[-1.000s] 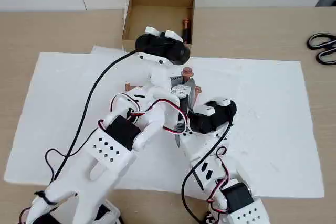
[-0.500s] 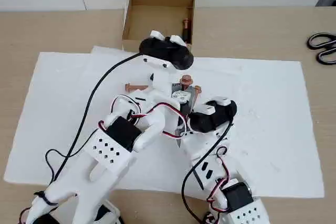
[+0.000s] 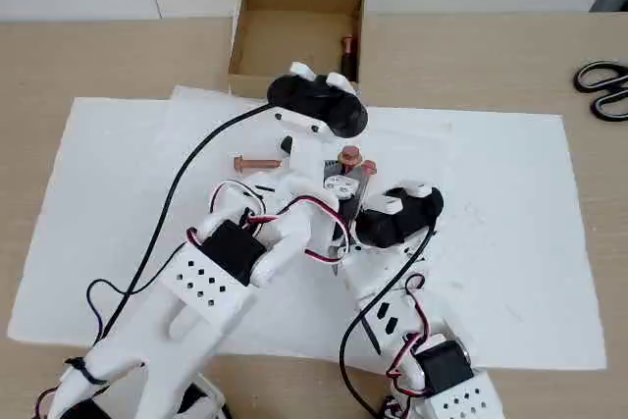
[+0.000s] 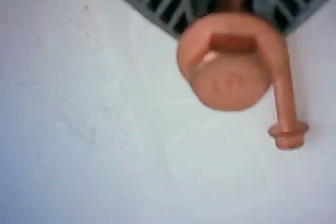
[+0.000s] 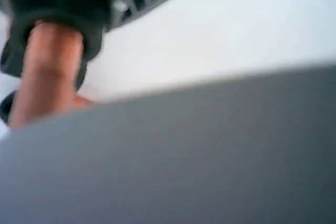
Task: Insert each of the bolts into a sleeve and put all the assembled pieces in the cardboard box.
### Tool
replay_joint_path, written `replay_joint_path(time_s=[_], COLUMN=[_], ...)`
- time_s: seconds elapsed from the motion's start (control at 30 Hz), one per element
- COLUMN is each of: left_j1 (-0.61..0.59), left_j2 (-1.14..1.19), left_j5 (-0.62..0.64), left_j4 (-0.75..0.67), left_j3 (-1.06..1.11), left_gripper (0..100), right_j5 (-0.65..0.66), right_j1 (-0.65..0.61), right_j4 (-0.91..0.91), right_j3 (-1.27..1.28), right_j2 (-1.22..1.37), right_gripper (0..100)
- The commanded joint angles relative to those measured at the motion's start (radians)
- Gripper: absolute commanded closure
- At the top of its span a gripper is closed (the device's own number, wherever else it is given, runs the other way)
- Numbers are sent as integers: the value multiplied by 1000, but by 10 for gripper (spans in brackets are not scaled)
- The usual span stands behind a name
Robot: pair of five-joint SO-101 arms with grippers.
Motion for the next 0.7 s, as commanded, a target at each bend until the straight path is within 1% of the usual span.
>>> replay_joint_path(time_s=[0.0,0.47,0.53,0.6,0.67], left_j1=[-5,-6,-6,-6,-6], left_j2=[-14,-14,-14,-14,-14], left_j5=[-11,-11,-11,-11,-8], left_j4=[-2,6,31,52,64], left_j3=[5,8,5,4,4], left_gripper=[995,995,992,956,891], right_j5=[11,11,11,11,11], right_j1=[8,8,8,8,8], right_j4=[-25,-25,-25,-25,-25], right_j3=[-15,-17,-17,-17,-17], right_j2=[-21,-21,-21,-21,-21], right_gripper=[995,995,995,995,995])
